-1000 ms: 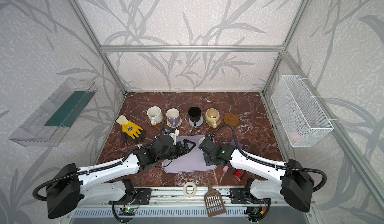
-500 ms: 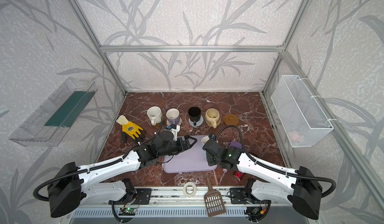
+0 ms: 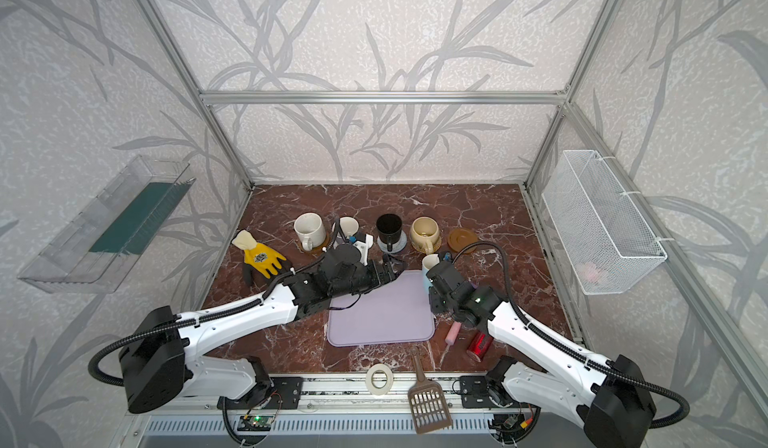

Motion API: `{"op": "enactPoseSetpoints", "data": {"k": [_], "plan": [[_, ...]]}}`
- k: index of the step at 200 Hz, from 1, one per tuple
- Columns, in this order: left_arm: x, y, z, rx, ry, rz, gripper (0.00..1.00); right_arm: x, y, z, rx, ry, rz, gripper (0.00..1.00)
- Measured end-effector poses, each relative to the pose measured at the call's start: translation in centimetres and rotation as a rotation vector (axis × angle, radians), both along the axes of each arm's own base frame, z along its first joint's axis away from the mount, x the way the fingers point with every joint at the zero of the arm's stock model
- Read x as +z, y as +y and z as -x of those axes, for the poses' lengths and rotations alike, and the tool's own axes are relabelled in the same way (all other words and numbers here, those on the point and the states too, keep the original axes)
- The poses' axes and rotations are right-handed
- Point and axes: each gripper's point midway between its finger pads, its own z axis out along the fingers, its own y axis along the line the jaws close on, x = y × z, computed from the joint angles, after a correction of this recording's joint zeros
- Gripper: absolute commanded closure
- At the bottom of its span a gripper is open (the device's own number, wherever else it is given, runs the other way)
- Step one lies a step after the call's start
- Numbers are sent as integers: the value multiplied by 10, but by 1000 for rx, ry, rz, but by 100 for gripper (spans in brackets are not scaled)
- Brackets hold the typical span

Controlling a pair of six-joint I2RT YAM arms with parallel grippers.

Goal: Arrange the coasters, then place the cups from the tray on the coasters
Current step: 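Carry the light blue mug toward the empty wooden coaster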

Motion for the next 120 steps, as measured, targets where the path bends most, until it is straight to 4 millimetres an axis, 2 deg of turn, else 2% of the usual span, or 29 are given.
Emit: {"op": "enactPoseSetpoints", "data": {"k": [42,74,120], "plan": [[11,-21,-18,-9,-31,-9,0,14,-30,-23,-88,-28,-2,100],[17,-36,-38,-14,-56,-30,1,19,-54,-51,-171,-43,-6,100],[24,-58,-65,-27,-70,-44,1,20,-72,-93,-218,-47,11,100]]}}
